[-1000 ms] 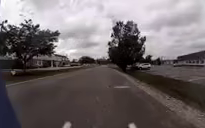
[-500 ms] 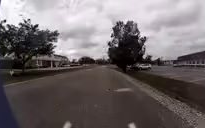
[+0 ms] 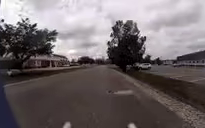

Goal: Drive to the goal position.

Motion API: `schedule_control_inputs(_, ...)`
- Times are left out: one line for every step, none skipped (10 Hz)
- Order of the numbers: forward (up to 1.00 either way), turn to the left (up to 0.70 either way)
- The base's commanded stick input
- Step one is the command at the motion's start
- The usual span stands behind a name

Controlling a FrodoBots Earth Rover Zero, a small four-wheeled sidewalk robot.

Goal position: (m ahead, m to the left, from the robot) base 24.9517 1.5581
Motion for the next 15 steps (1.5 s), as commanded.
schedule_control_inputs(0.60, 0.00)
schedule_control_inputs(0.60, 0.00)
schedule_control_inputs(0.60, 0.00)
schedule_control_inputs(0.60, 0.00)
schedule_control_inputs(0.60, 0.00)
schedule_control_inputs(0.60, 0.00)
schedule_control_inputs(0.60, 0.00)
schedule_control_inputs(0.60, 0.00)
schedule_control_inputs(0.60, 0.00)
schedule_control_inputs(0.60, 0.00)
schedule_control_inputs(0.60, 0.00)
schedule_control_inputs(0.60, 0.00)
schedule_control_inputs(0.60, 0.00)
schedule_control_inputs(0.60, 0.00)
schedule_control_inputs(0.60, 0.00)
